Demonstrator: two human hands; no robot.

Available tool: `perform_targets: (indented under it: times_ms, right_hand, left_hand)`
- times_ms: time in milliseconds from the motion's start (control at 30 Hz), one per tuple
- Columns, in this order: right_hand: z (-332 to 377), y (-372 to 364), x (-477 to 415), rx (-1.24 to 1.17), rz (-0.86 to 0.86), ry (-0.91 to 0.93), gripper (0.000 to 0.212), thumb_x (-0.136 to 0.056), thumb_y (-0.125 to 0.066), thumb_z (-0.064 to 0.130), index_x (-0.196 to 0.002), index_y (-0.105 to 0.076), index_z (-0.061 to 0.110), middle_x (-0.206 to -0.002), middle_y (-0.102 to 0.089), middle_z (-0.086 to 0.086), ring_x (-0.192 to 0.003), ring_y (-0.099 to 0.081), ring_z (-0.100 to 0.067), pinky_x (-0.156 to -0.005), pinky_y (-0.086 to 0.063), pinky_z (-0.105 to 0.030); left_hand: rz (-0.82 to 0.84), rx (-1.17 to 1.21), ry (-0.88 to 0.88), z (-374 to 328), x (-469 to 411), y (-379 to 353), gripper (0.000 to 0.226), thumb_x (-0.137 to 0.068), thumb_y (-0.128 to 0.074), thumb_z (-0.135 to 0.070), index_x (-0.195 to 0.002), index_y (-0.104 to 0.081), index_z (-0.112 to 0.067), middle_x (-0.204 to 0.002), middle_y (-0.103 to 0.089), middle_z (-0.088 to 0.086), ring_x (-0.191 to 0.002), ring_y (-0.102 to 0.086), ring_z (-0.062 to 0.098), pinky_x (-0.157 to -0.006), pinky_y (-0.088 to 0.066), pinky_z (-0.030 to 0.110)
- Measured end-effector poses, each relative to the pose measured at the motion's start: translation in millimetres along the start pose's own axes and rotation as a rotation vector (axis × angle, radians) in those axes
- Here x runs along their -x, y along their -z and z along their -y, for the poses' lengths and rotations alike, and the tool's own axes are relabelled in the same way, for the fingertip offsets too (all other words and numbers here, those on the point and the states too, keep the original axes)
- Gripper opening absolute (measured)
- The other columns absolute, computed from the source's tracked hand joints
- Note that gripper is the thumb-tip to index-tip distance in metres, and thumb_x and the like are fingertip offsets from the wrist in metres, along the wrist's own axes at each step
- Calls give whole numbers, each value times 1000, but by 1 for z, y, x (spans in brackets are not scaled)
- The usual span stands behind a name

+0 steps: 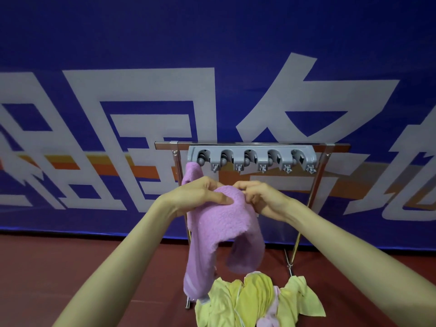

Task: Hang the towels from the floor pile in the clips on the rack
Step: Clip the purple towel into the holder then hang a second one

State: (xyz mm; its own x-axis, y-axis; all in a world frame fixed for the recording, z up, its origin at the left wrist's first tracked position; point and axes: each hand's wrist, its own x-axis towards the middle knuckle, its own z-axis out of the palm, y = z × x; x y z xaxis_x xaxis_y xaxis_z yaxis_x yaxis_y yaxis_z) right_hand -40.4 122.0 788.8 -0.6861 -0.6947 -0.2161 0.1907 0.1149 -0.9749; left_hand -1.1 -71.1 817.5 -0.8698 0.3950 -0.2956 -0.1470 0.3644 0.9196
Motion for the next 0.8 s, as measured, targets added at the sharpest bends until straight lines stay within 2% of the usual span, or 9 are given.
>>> perform_targets:
  times_ms: [67,167,233,367,467,567,633,700,800]
  right_hand:
    - [-1,0,-4,-23,21,-33,23,-56,-45,10,-71,-62,9,-65,-57,-2,-65,-49,-16,-54,-39,-19]
    - [3,-2,-6,10,21,-101,13,-66,-62,21,-66,-60,8,-72,-58,-7,-76,-52,-23,-63,-41,-25]
    - [7,0,-9,77,92,-131,32,-82,-61,15,-51,-65,16,-60,-63,2,-61,-58,-14,-57,-44,-20]
    - [13,8,-18,179,65,-99,7,-69,-71,17,-64,-71,12,-66,-67,-4,-61,-61,-14,-56,-45,-24]
    - [17,18,-27,77,10,-51,12,-68,-66,12,-74,-67,1,-67,-70,-3,-62,-65,-12,-56,-48,-19]
    - [17,26,-36,-59,-25,-36,9,-65,-61,7,-59,-68,8,-60,-68,0,-56,-64,-8,-51,-48,-16]
    - [12,30,-42,-113,-55,-22,10,-59,-64,6,-52,-69,11,-61,-68,0,-57,-64,-9,-51,-49,-17]
    - [5,33,-50,-183,-68,-5,15,-58,-64,3,-69,-73,8,-70,-71,-4,-65,-68,-13,-57,-53,-20]
    - [0,36,-64,-236,-50,-19,27,-62,-63,-1,-89,-61,5,-79,-68,-6,-72,-66,-15,-63,-54,-22]
  left_hand:
    - [-3,-15,-4,6,1,6,21,-74,-71,-25,-89,-74,-11,-78,-72,-5,-75,-66,6,-73,-46,20]
    - [18,-5,9,14,2,12,10,-82,-73,-20,-90,-75,-14,-85,-74,-3,-81,-68,9,-75,-49,19]
    - [39,15,22,23,1,15,4,-84,-71,-17,-85,-75,-17,-83,-74,-4,-79,-68,8,-73,-49,17]
    - [101,98,39,40,-1,21,9,-75,-76,-20,-67,-75,-21,-73,-73,-7,-70,-67,5,-63,-48,14]
    - [103,195,14,53,-5,30,20,-54,-85,-34,-64,-76,-19,-71,-73,-6,-67,-67,5,-63,-50,15]
    - [98,286,-5,68,-12,44,44,-43,-92,-46,-74,-78,-17,-78,-75,-3,-72,-69,7,-68,-53,18]
    - [81,363,-20,79,-18,47,48,-44,-92,-47,-79,-78,-16,-82,-76,-2,-75,-70,9,-70,-53,20]
    - [59,471,-47,91,-26,49,46,-53,-90,-45,-87,-78,-16,-88,-75,-1,-80,-70,11,-73,-54,22]
    - [-25,667,-80,102,-42,44,44,-71,-81,-34,-108,-72,-11,-101,-74,6,-90,-70,16,-82,-56,28]
